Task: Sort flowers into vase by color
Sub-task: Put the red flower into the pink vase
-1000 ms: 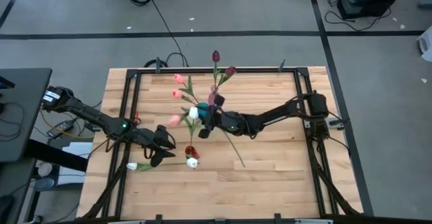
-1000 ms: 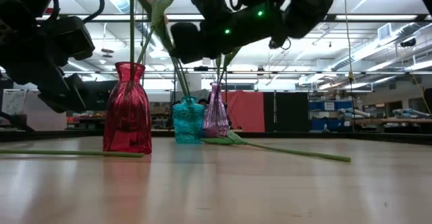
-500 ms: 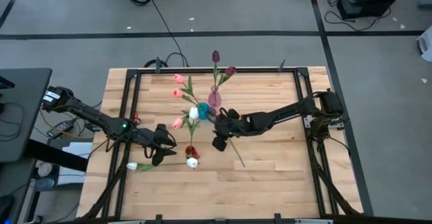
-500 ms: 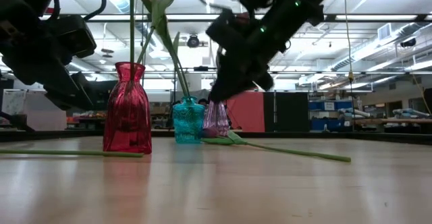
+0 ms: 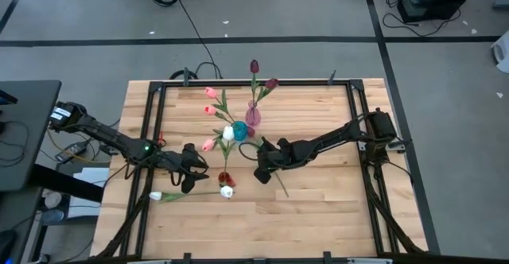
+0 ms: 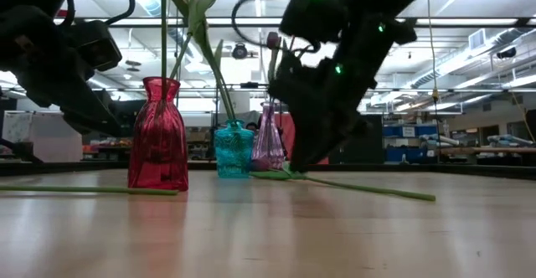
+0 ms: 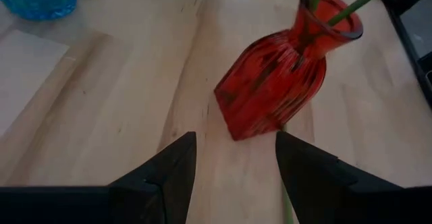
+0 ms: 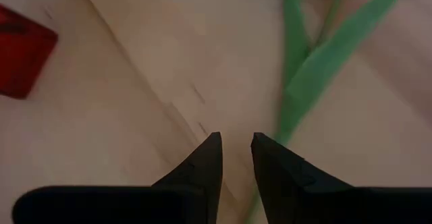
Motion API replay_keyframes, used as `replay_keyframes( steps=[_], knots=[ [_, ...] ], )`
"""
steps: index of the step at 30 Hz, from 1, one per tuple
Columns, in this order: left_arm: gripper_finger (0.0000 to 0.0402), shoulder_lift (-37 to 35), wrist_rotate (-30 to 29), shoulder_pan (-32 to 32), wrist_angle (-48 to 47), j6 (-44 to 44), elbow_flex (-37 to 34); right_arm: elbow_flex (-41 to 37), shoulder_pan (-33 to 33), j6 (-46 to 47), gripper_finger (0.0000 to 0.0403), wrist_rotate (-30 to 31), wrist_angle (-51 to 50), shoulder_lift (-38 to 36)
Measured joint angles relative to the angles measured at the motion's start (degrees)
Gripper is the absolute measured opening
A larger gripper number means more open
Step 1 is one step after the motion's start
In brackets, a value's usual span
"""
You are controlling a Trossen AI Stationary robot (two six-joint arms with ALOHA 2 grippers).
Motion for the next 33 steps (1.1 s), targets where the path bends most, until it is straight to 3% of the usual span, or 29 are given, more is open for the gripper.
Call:
replay_keyframes(
  steps=[9, 33],
  knots=[
    [0.0209, 0.3, -0.5, 0.0, -1.3, 0.5, 0.0, 0.0, 0.4, 0.0, 0.0087, 3.8, -1.8, 2.4],
    [0.0209, 0.5, 0.2, 0.0, -2.7, -0.9, 0.0, -1.9, -0.1, -0.1, 0.0049, 5.3, -5.5, 0.9]
  ],
)
